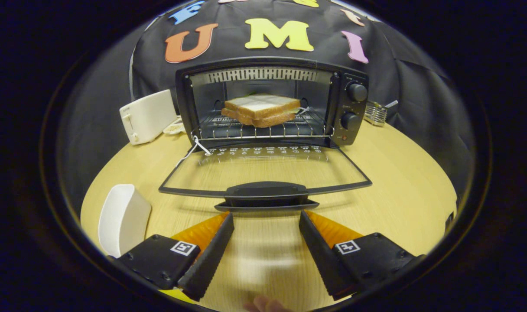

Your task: Open the toaster oven, put the food inside, and close the toaster oven door.

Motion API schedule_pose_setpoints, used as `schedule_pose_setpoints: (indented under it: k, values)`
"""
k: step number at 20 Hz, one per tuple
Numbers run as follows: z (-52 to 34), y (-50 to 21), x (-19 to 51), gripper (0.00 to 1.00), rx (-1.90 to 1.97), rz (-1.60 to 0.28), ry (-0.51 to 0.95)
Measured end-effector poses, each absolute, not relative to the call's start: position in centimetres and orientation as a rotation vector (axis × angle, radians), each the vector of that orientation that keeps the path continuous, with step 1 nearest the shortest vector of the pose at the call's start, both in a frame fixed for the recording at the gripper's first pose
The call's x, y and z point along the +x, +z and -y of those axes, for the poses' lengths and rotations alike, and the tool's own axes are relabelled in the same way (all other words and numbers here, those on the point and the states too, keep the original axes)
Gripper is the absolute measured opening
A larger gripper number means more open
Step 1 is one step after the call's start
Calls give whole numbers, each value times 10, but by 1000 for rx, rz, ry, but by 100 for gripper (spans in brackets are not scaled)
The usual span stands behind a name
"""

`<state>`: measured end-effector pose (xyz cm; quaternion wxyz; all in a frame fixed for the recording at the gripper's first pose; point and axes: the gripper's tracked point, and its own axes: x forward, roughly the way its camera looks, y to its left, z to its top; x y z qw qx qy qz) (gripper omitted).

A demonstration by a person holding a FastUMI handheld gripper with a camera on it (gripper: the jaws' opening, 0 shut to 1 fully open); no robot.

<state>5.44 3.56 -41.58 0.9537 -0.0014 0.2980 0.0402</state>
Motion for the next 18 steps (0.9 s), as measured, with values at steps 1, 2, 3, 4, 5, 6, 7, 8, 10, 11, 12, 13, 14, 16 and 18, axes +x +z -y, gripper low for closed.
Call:
schedule_pose_setpoints:
  k: [1,2,3,4,5,6,7,8,10,11,12,13,14,16,18]
  values:
    - [-36,-416,54,100,4,-605,82]
    - [-36,-416,54,100,6,-603,85]
    - [-36,-416,55,100,12,-603,87]
    - [-36,-416,54,100,17,-603,90]
    - [-36,-415,54,100,24,-599,93]
    - [-37,-414,53,100,26,-598,97]
    - [-38,-412,54,100,38,-595,100]
    - [-37,-409,53,100,52,-593,103]
    - [-38,-401,53,100,59,-584,104]
    - [-38,-394,52,100,56,-576,101]
    - [-40,-388,54,100,51,-553,97]
    - [-40,-380,55,100,40,-533,94]
    - [-41,-376,56,100,36,-535,91]
    - [-42,-368,57,100,56,-534,88]
    - [-43,-358,58,100,48,-525,84]
